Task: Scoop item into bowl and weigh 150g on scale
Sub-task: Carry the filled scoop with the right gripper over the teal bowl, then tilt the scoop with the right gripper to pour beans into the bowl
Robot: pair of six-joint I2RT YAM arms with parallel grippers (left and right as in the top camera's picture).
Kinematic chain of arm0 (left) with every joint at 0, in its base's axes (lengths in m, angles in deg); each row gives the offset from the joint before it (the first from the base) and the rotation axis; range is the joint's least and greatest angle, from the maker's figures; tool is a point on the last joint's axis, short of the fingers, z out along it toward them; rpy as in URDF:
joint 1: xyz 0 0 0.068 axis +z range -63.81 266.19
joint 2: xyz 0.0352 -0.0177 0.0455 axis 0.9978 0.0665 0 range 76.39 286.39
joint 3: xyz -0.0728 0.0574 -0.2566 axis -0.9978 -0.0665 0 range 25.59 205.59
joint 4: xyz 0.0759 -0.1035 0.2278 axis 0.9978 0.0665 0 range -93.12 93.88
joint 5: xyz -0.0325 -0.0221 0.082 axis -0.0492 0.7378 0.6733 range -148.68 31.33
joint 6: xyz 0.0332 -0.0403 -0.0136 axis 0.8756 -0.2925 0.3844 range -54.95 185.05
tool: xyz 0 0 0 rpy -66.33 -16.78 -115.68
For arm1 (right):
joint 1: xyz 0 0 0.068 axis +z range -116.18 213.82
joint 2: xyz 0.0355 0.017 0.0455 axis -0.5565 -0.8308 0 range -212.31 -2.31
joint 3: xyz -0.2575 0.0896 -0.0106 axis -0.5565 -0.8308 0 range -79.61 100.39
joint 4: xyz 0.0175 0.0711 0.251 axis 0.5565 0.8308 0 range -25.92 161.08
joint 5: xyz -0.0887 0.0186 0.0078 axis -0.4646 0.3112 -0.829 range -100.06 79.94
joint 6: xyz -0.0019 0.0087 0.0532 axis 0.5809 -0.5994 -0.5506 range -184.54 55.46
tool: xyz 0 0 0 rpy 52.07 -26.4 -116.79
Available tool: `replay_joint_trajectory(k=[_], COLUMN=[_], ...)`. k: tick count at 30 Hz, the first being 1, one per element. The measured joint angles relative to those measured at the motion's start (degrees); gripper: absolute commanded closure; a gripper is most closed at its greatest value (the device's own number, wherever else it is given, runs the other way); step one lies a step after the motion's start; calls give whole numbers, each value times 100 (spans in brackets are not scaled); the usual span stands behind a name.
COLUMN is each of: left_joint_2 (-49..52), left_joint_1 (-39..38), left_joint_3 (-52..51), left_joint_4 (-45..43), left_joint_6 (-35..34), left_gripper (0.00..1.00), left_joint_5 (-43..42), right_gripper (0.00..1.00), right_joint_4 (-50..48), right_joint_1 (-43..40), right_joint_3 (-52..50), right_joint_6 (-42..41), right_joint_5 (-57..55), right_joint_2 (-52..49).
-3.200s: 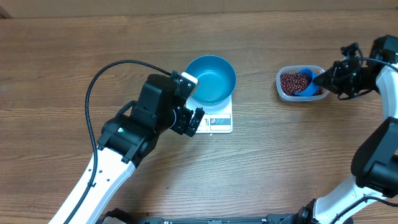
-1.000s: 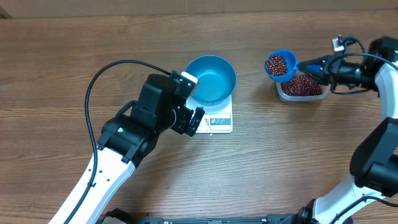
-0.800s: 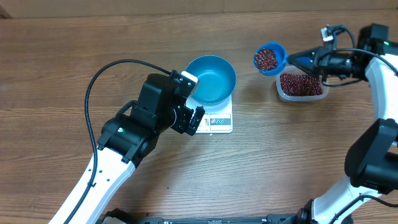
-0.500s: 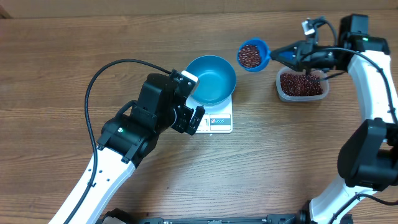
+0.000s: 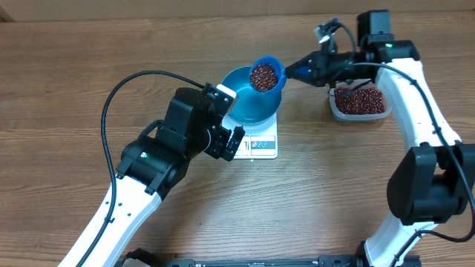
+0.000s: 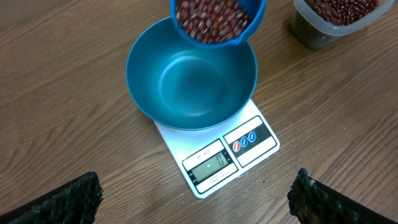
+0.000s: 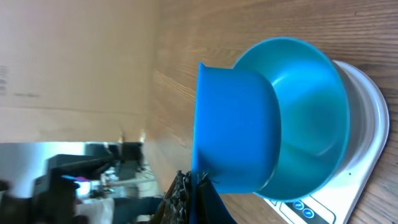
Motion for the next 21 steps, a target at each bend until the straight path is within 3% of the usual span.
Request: replay_joint_trajectory(k=[12,21], left_joint_2=[0,0], left_joint_1=[0,0], left_joint_3=[0,0], left_joint_4=[-7,-39], left_joint_6=[0,0], left_gripper=[1,1], left_joint_5=[0,0], right_gripper=[96,96], right_joint_4=[-201,-455], right_joint_1=[675,1244], right_joint_3=[0,0], right_joint_6=[39,319], right_joint_5=[-2028,-2636], right_joint_2=[0,0])
